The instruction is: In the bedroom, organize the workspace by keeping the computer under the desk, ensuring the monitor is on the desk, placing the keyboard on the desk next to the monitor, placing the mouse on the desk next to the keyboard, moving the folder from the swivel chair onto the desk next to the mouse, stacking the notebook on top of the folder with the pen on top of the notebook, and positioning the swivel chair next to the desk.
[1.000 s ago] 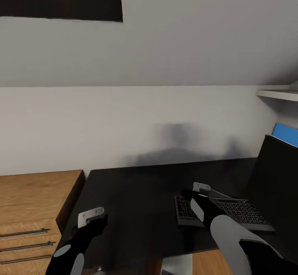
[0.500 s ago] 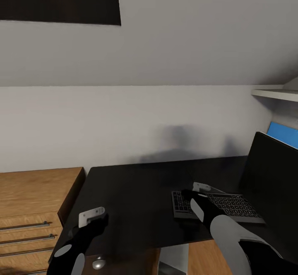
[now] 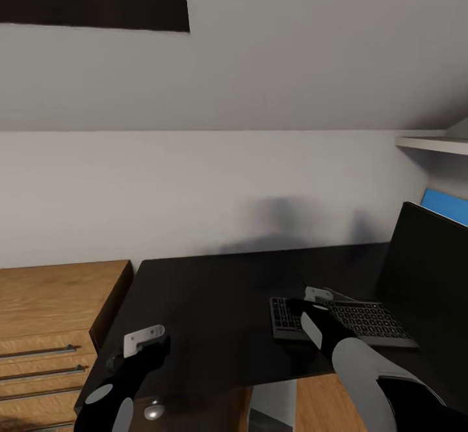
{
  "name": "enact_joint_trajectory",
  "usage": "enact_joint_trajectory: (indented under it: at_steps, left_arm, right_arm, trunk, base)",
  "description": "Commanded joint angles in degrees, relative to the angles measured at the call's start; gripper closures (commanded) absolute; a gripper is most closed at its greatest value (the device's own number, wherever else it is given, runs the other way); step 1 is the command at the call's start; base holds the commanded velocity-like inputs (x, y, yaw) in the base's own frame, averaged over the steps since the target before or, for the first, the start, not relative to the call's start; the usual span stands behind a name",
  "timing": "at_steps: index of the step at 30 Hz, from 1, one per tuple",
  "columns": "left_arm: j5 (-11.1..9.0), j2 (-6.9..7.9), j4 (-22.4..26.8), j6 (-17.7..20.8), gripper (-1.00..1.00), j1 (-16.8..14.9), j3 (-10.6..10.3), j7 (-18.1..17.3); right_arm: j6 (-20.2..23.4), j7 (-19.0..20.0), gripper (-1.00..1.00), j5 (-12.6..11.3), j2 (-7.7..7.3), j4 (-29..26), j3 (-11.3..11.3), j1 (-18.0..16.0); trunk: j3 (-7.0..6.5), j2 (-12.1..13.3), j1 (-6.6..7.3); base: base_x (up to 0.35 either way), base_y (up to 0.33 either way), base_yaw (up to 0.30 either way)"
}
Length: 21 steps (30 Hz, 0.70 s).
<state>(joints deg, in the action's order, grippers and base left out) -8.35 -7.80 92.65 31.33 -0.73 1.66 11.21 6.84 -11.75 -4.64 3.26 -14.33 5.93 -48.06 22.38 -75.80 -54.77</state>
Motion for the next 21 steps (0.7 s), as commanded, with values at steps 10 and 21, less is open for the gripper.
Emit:
enact_joint_trajectory:
  at_steps: [10, 21]
  left_arm:
    - [-0.61, -0.03, 0.07, 0.31, -1.00, -0.06, -0.05, 0.40]
    - [-0.61, -0.03, 0.07, 0.31, -1.00, -0.05, -0.07, 0.40]
  right_arm:
    - [0.27, -0.20, -1.00, -0.56, -0.87, -0.03, 0.39, -0.02]
    - [0.34, -0.20, -1.00, -0.55, -1.21, 0.03, 0.48, -0.02]
  trunk:
    - [1.87, -4.07, -2.20]
    - [3.66, -8.08, -4.40]
  base:
    - [0.000, 0.000, 0.000]
    - [0.000, 0.000, 0.000]
